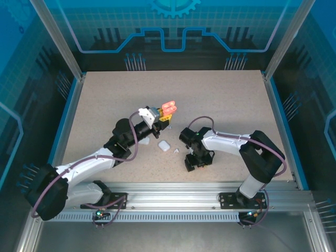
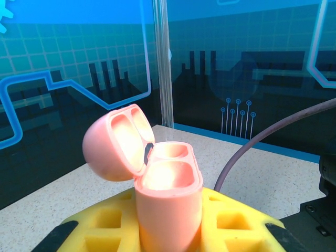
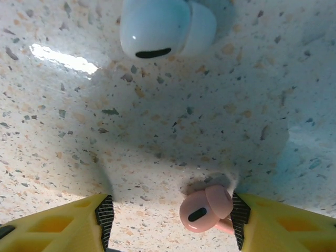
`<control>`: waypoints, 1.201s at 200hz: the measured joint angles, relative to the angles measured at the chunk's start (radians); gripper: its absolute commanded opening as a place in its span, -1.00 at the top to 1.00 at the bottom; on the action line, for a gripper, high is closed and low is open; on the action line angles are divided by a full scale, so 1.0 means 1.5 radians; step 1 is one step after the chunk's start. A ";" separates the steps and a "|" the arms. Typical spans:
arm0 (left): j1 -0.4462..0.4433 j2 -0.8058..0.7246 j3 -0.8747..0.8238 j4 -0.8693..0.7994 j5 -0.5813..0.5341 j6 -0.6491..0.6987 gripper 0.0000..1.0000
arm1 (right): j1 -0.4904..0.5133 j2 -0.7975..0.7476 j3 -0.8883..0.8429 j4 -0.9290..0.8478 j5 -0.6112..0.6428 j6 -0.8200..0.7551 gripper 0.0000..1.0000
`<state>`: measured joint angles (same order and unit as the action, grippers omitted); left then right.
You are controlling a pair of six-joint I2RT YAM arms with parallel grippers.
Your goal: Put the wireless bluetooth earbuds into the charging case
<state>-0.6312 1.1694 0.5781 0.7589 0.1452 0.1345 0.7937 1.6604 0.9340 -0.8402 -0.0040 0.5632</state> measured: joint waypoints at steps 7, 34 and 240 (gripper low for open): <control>0.000 0.000 0.000 0.000 0.000 0.000 0.82 | 0.001 0.000 0.000 -0.001 -0.001 0.004 -0.24; 0.000 -0.001 0.000 -0.006 0.000 0.000 0.81 | 0.011 -0.003 -0.007 0.000 -0.010 0.018 -0.15; 0.000 -0.021 -0.001 -0.033 -0.007 0.017 0.79 | -0.021 -0.012 0.016 -0.037 0.013 -0.017 0.26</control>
<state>-0.6312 1.1374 0.5766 0.7094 0.1341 0.1604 0.7620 1.6417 0.9585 -0.8951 0.0154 0.5373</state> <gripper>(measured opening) 0.232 0.371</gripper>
